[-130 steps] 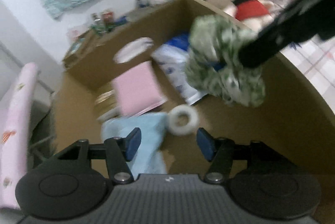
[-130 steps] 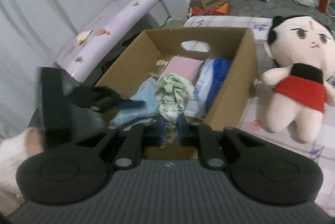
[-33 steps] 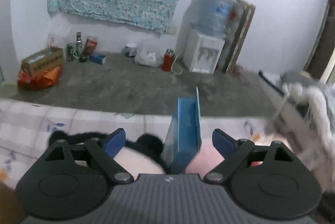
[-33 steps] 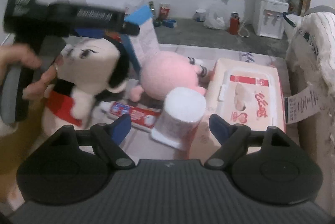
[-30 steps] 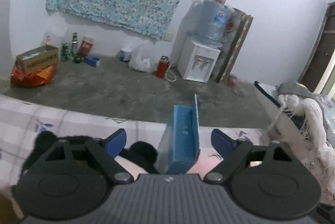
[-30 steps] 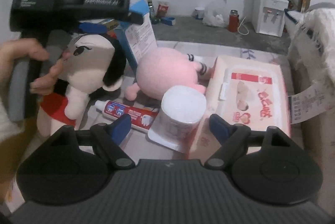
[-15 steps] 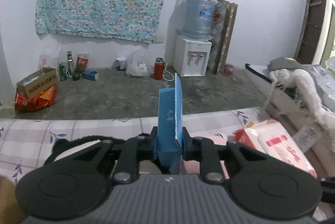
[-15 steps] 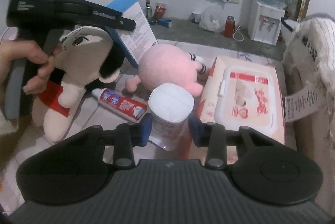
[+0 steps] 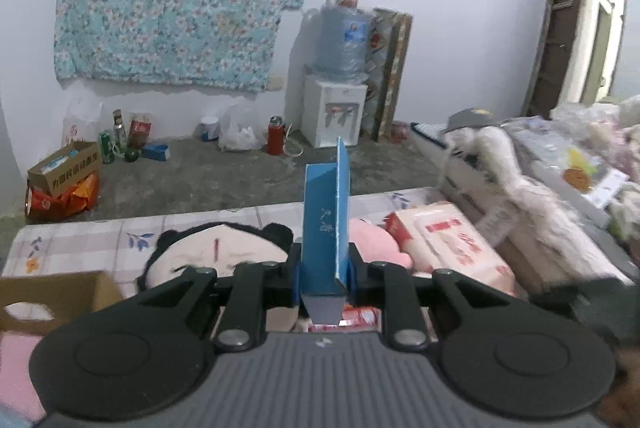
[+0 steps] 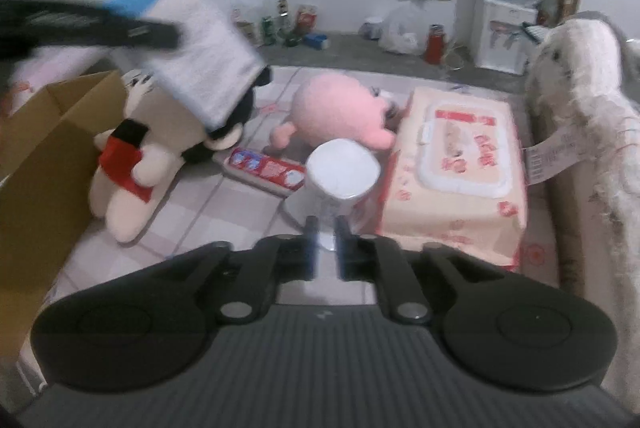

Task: Organize soft objects
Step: 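Grasp the blue-edged paper card on the bed with the left gripper, then grasp the white paper roll beside the wipes pack with the right gripper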

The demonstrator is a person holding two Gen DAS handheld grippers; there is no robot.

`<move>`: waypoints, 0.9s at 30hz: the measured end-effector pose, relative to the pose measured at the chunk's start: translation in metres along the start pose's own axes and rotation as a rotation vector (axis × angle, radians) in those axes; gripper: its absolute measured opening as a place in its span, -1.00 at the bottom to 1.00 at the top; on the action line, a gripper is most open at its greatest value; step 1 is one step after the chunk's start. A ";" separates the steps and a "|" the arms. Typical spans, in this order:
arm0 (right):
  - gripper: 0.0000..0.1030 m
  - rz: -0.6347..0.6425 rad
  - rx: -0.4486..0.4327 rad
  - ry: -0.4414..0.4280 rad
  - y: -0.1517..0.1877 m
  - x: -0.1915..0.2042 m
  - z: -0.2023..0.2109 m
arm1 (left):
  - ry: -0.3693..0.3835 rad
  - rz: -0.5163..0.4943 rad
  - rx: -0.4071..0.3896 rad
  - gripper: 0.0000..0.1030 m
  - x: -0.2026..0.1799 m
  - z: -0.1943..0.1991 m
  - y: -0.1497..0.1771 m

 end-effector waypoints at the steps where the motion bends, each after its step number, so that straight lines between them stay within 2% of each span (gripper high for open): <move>1: 0.17 -0.003 -0.003 0.021 -0.002 0.000 0.001 | 0.008 -0.001 -0.010 -0.59 0.002 0.016 0.003; 2: 0.60 -0.012 -0.009 0.037 -0.005 -0.001 0.000 | 0.012 0.002 -0.019 -0.59 0.005 0.033 0.006; 5: 0.64 -0.024 -0.056 0.033 -0.014 -0.001 -0.006 | 0.021 0.017 -0.047 -0.59 0.013 0.080 0.015; 7: 0.64 -0.017 -0.048 0.011 -0.020 0.004 -0.018 | 0.048 0.031 -0.079 -0.59 0.022 0.110 0.024; 9: 0.57 0.013 -0.035 -0.005 -0.024 0.010 -0.034 | 0.041 0.058 -0.097 -0.59 0.032 0.135 0.034; 10: 0.46 0.028 -0.026 -0.006 -0.024 0.014 -0.041 | 0.027 0.071 -0.098 -0.59 0.037 0.145 0.036; 11: 0.22 0.037 -0.013 -0.007 -0.023 0.019 -0.048 | 0.013 0.082 -0.102 -0.59 0.041 0.155 0.040; 12: -0.10 0.065 -0.037 0.031 -0.022 0.025 -0.049 | 0.000 0.083 -0.105 -0.59 0.045 0.165 0.043; 13: -0.20 0.100 -0.035 0.066 -0.022 0.032 -0.049 | -0.017 0.080 -0.108 -0.59 0.047 0.173 0.045; 14: -0.57 0.125 -0.029 0.095 -0.023 0.038 -0.049 | -0.029 0.079 -0.113 -0.59 0.049 0.180 0.047; 15: -0.84 0.121 -0.032 0.098 -0.025 0.041 -0.045 | -0.037 0.080 -0.119 -0.59 0.052 0.187 0.048; 17: -1.00 0.091 -0.030 0.076 -0.027 0.043 -0.037 | -0.044 0.095 -0.134 -0.59 0.057 0.199 0.050; 19: -1.00 0.097 -0.019 0.087 -0.026 0.047 -0.034 | -0.044 0.097 -0.152 -0.59 0.059 0.210 0.050; 21: -0.96 0.107 0.016 0.040 -0.021 0.049 -0.036 | -0.051 0.095 -0.172 -0.58 0.059 0.216 0.049; 23: -0.94 0.117 0.034 0.037 -0.015 0.051 -0.037 | -0.050 0.092 -0.182 -0.58 0.060 0.223 0.049; 25: -0.81 0.117 0.013 0.051 -0.013 0.050 -0.033 | -0.050 0.091 -0.187 -0.58 0.062 0.228 0.050; 26: -0.62 0.112 0.008 0.051 -0.013 0.048 -0.030 | -0.052 0.088 -0.188 -0.58 0.063 0.230 0.052; 27: -0.33 0.108 0.003 0.050 -0.015 0.046 -0.028 | -0.058 0.088 -0.188 -0.58 0.064 0.231 0.052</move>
Point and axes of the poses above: each gripper's, at about its wrist camera, not at the fingertips, and z roughly against the way its jaws point, x to its left, y to its underside, the point moved 1 cm from there along -z, roughly the way its jaws point, and after that the axes turned 5 degrees about -x, right-handed, at the moved point
